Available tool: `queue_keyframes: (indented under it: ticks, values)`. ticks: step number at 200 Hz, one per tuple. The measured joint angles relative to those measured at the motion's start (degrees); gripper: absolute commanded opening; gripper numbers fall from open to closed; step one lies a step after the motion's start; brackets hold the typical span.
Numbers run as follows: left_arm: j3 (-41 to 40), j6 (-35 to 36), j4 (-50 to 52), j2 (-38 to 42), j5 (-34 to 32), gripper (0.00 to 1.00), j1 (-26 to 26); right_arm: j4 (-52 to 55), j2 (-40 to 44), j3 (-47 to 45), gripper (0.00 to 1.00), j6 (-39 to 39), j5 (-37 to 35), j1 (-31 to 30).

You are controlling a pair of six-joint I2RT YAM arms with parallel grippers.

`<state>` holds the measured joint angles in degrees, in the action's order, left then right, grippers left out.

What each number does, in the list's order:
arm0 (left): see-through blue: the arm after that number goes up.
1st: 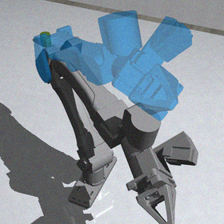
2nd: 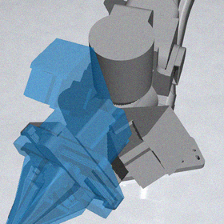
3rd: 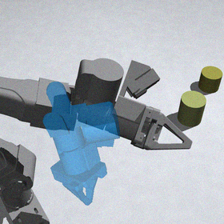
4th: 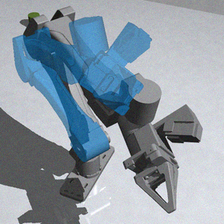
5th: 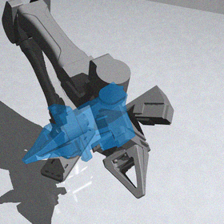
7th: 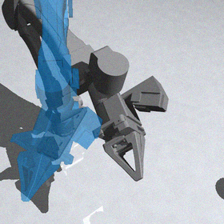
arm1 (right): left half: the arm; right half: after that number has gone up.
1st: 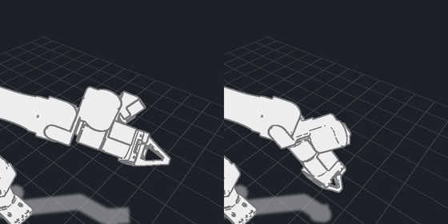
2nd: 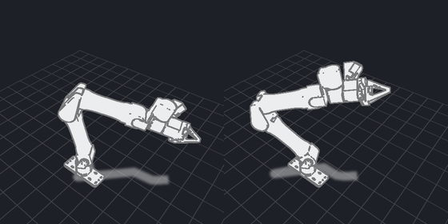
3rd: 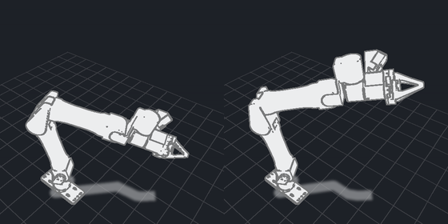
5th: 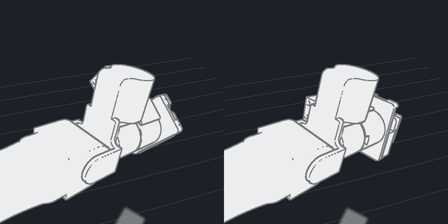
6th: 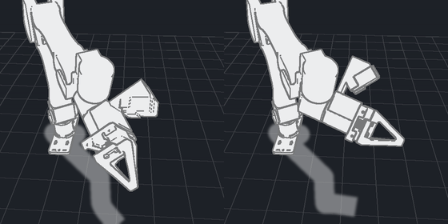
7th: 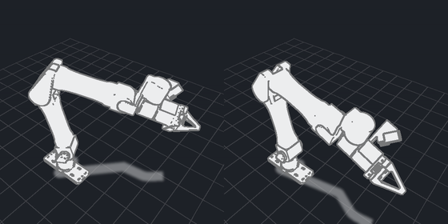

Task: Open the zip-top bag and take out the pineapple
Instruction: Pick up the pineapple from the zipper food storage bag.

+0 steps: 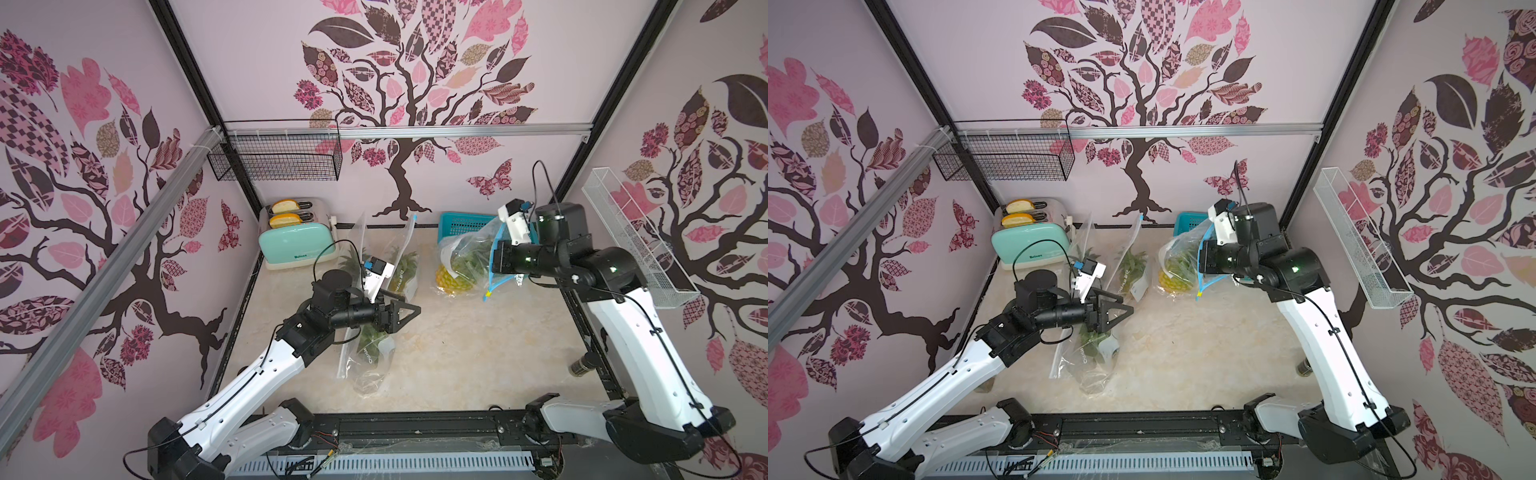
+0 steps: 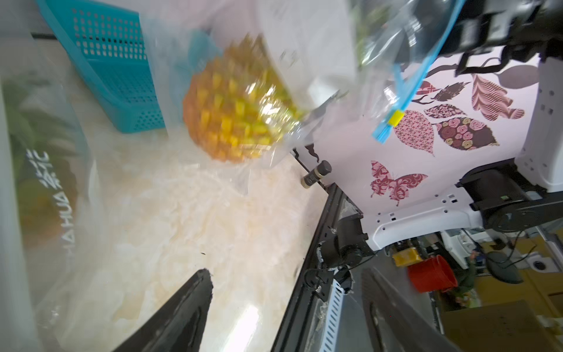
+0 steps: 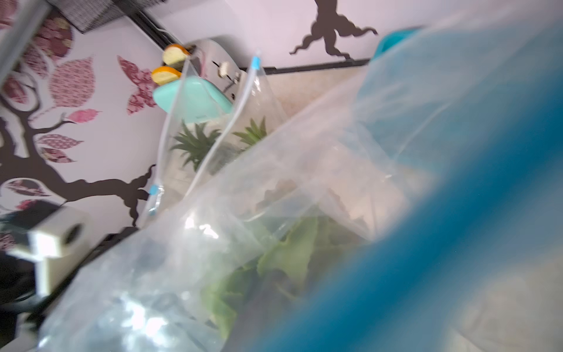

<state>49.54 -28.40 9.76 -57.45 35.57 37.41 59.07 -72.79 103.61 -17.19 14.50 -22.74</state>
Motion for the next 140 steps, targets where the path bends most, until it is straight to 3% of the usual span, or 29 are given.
queue_keyframes:
  ticks: [18,79,123,140]
  values:
    - [-3.1,-3.8,-3.2,0.5,1.2,0.98,0.0,2.0,-0.6,4.9,0.0,1.1,1.8,-0.1]
    - [-7.6,-11.8,-21.5,-0.5,2.1,0.98,0.3,3.8,-1.2,7.3,0.0,0.8,7.8,-0.1]
    - [-7.6,-13.9,-33.4,-6.8,1.5,0.98,1.6,0.5,1.0,4.7,0.0,-1.1,12.9,-0.1]
    - [-7.5,-14.4,-36.2,-9.7,1.1,0.93,1.6,-1.3,2.0,3.8,0.0,-2.2,14.6,-0.1]
